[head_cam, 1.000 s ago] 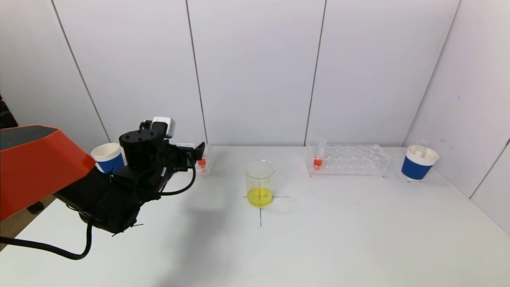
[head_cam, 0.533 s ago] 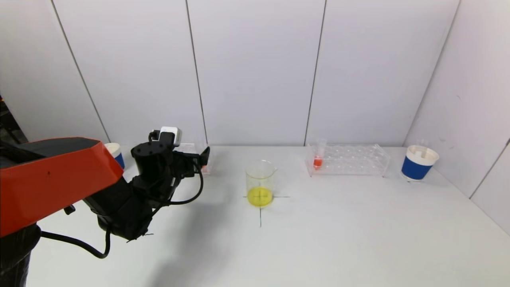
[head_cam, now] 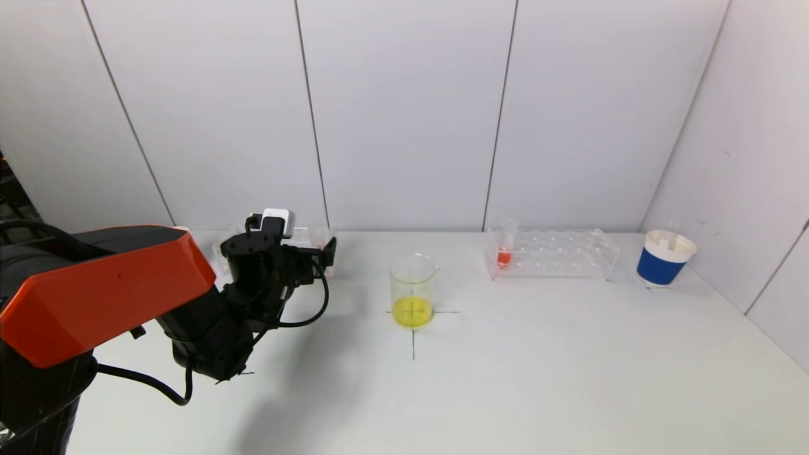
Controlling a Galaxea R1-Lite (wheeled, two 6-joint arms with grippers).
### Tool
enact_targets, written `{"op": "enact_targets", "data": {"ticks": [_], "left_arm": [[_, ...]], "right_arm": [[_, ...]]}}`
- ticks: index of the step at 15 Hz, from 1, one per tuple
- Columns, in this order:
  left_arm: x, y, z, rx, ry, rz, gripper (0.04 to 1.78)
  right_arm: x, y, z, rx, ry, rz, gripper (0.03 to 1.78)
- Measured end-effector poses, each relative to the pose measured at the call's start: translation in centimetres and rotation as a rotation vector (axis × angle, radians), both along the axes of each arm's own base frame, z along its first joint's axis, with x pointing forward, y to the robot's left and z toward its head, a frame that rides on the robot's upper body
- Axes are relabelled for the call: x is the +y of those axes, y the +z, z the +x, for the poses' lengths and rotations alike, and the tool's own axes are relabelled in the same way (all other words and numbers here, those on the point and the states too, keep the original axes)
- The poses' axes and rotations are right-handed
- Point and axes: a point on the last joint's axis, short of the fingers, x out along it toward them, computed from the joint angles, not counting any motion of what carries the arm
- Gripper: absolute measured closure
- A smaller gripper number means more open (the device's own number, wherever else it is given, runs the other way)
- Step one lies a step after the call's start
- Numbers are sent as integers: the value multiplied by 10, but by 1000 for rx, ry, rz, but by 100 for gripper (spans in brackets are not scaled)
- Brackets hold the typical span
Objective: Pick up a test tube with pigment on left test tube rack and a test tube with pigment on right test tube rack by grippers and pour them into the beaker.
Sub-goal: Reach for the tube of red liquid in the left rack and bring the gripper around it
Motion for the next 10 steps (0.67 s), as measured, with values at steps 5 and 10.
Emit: {"op": "enact_targets", "data": {"ticks": [5, 10], "left_arm": [[-2, -6, 8, -3, 25, -1, 5], [-3, -9, 15, -7, 37, -2, 5]], "right_arm": [[0, 0, 0, 0, 0, 0, 4], [0, 0, 0, 0, 0, 0, 4]]}}
